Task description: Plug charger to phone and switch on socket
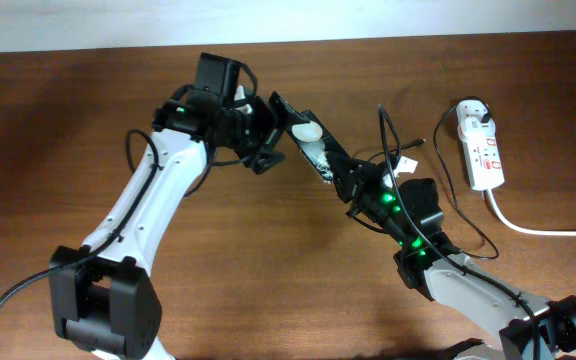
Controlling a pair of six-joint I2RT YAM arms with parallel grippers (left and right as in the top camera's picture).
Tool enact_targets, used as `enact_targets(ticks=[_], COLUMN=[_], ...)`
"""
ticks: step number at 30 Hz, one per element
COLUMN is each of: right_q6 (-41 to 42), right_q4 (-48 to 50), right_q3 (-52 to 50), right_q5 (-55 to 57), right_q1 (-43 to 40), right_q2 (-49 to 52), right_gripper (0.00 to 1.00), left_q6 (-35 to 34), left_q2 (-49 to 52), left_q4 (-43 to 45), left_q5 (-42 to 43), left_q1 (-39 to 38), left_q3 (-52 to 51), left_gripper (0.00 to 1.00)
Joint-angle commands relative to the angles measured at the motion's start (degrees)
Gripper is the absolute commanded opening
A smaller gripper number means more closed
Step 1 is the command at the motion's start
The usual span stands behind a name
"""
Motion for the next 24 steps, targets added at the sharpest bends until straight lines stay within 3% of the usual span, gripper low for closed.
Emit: enact_targets(ticks=[1,6,8,14,17,22,24], right_q6=[-0.2,-0.1,-0.1,2.1,2.9,7.0,7.0], right_q4=[1.2,1.3,1.3,1.7,3.5,5.2,5.5], right_q3=[1.1,1.1,1.1,1.1,1.1,1.1,1.1], right_q5=[0.7,-0.4,-1.1,-1.3,-2.0,-1.2,0.5], right_q1=[-0.1,-0.1,-0.1,-0.1,0.0,0.7,2.1], right_q2=[-0.5,-0.5,-0.5,-0.5,-0.5,-0.5,-0.5], right_gripper=[0.04,0.04,0.04,0.04,0.04,0.04,0.04], left_q6=[-2.8,8.4,10.4,10.7,10.7,10.6,10.4], left_q2=[-0.6,-0.5,-0.5,0.0,0.3,0.3,0.3], left_q4=[1.3,3.7,3.9,4.1,4.2,5.7,5.9], left_q5=[-5.1,-5.3,-5.4,-6.8,-6.9,-6.6,-6.5], left_q1=[-2.4,-2.5,-2.9,-3.0,-3.0,-3.6,-4.2], left_q3=[-0.2,-0.2,-0.2,-0.9,-0.9,-0.9,-0.9], left_gripper=[0.80,0.81,0.73,0.68,0.45,0.46,0.35])
